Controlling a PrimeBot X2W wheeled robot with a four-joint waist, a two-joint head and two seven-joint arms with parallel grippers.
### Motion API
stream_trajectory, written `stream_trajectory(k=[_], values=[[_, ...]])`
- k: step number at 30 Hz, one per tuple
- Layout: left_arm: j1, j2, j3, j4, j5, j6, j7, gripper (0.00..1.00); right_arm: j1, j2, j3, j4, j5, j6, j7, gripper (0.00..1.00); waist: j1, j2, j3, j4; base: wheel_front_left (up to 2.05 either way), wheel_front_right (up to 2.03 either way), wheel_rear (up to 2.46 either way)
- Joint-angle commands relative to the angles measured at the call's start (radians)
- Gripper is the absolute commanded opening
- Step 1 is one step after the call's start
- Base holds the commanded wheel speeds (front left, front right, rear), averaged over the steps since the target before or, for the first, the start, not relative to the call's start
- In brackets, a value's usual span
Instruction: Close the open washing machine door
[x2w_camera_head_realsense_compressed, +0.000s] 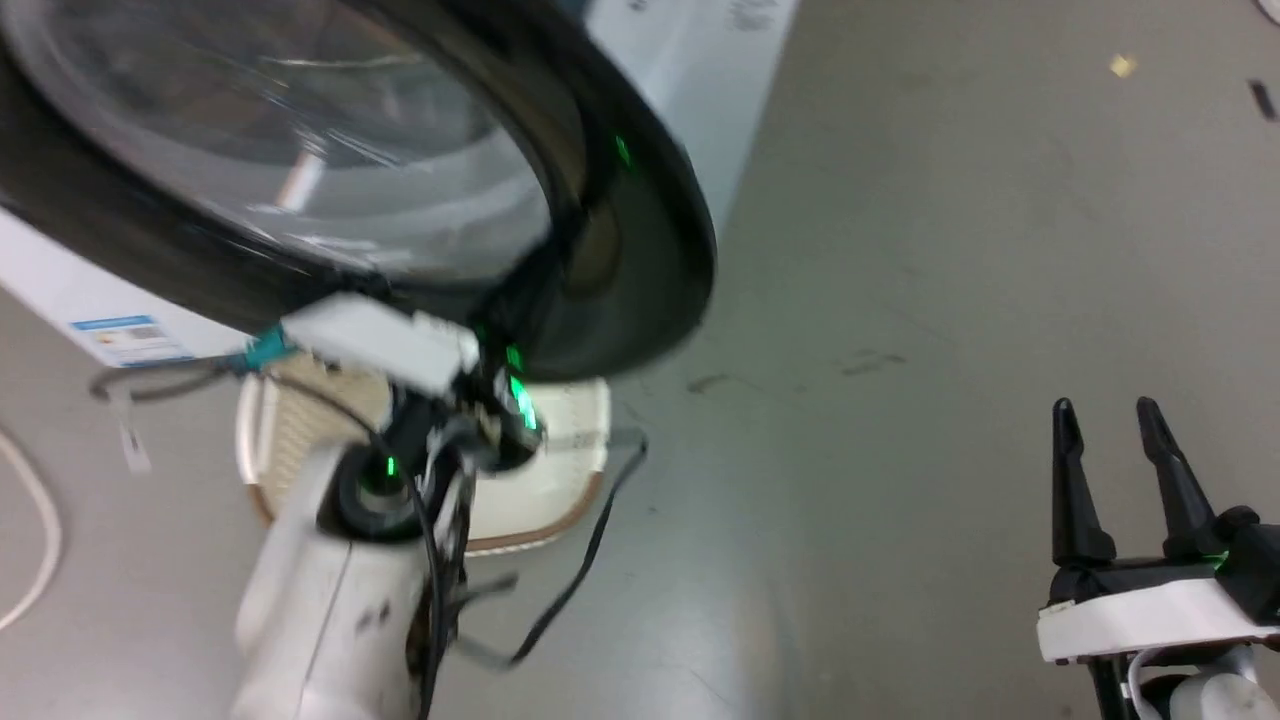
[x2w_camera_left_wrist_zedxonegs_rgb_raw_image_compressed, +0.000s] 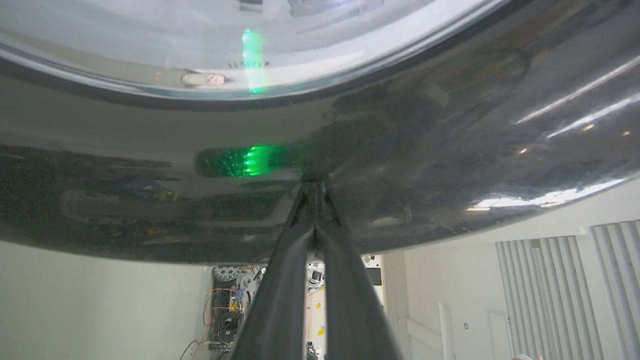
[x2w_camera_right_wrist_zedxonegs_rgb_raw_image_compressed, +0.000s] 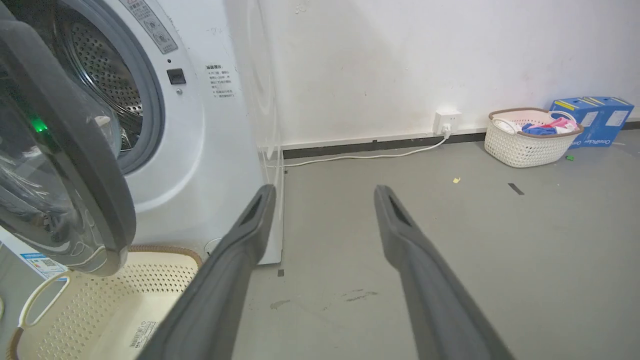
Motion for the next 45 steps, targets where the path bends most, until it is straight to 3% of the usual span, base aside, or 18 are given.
stream_trajectory(k=[1,7,13,17,22,23,24,25,28,31,36,41,45], values=[[-0.055,0.001,0.0,0.035,-0.002,-0.001,-0.03,0.0,-0.018,0.0,0.007,0.0,0.007,0.001,-0.005,1.0,-0.0002,-0.0001,0.044,-0.046,0.0,0.0,0.0],[-0.208,0.001,-0.015,0.207,0.014,-0.033,-0.114,0.0,-0.03,0.0,0.019,0.002,0.012,0.001,-0.005,1.0,-0.0002,-0.0001,0.049,-0.046,0.0,0.0,0.0],[-0.238,0.001,-0.034,0.312,0.012,-0.082,-0.128,0.0,-0.031,0.0,0.013,0.002,0.006,0.001,-0.005,1.0,-0.0002,-0.0001,0.011,-0.002,0.0,0.0,0.0],[-0.18,0.039,-0.098,0.3,0.147,-0.102,-0.19,0.0,-0.017,0.0,0.014,-0.002,0.001,0.001,-0.005,1.0,-0.0002,-0.0001,-0.044,0.043,0.0,0.0,0.0],[-0.021,0.112,-0.193,0.158,0.334,-0.105,-0.331,0.0,0.017,0.0,0.008,-0.019,-0.008,0.001,-0.005,1.0,-0.0002,-0.0001,-0.123,0.124,0.0,0.0,0.0],[0.017,0.135,-0.209,0.133,0.371,-0.105,-0.366,0.15,0.026,0.0,0.011,-0.021,-0.011,0.001,-0.005,1.0,-0.0002,-0.0001,-0.137,0.138,0.0,0.0,0.0],[0.052,0.16,-0.226,0.115,0.413,-0.105,-0.403,0.7,0.036,0.0,0.012,-0.023,-0.014,0.001,-0.005,1.0,-0.0002,-0.0001,-0.154,0.159,0.0,0.0,0.0],[0.084,0.186,-0.241,0.103,0.458,-0.105,-0.443,1.0,0.046,0.0,0.014,-0.025,-0.018,0.001,-0.005,1.0,-0.0002,-0.0001,-0.17,0.18,0.0,0.0,0.0],[0.16,0.272,-0.269,0.076,0.626,-0.105,-0.525,1.0,0.073,0.0,0.028,-0.032,-0.03,0.001,-0.005,1.0,-0.0002,-0.0001,-0.209,0.234,0.0,0.0,0.0],[0.227,0.325,-0.246,0.042,0.803,-0.066,-0.545,1.0,0.094,0.0,0.04,-0.04,-0.046,0.001,-0.005,1.0,-0.0002,-0.0001,-0.243,0.287,0.0,0.0,0.0],[0.358,0.341,-0.158,-0.093,1.097,0.018,-0.547,1.0,0.128,0.0,0.063,-0.052,-0.065,0.001,-0.005,1.0,-0.0002,-0.0001,-0.283,0.353,0.0,0.0,0.0],[0.477,0.317,-0.099,-0.186,1.274,0.095,-0.547,1.0,0.15,0.0,0.076,-0.053,-0.076,0.001,-0.005,1.0,-0.0002,-0.0001,-0.296,0.392,0.0,0.0,0.0],[0.541,0.294,-0.064,-0.229,1.361,0.123,-0.547,1.0,0.161,0.0,0.078,-0.048,-0.081,0.001,-0.005,1.0,-0.0002,-0.0001,-0.295,0.406,0.0,0.0,0.0]])
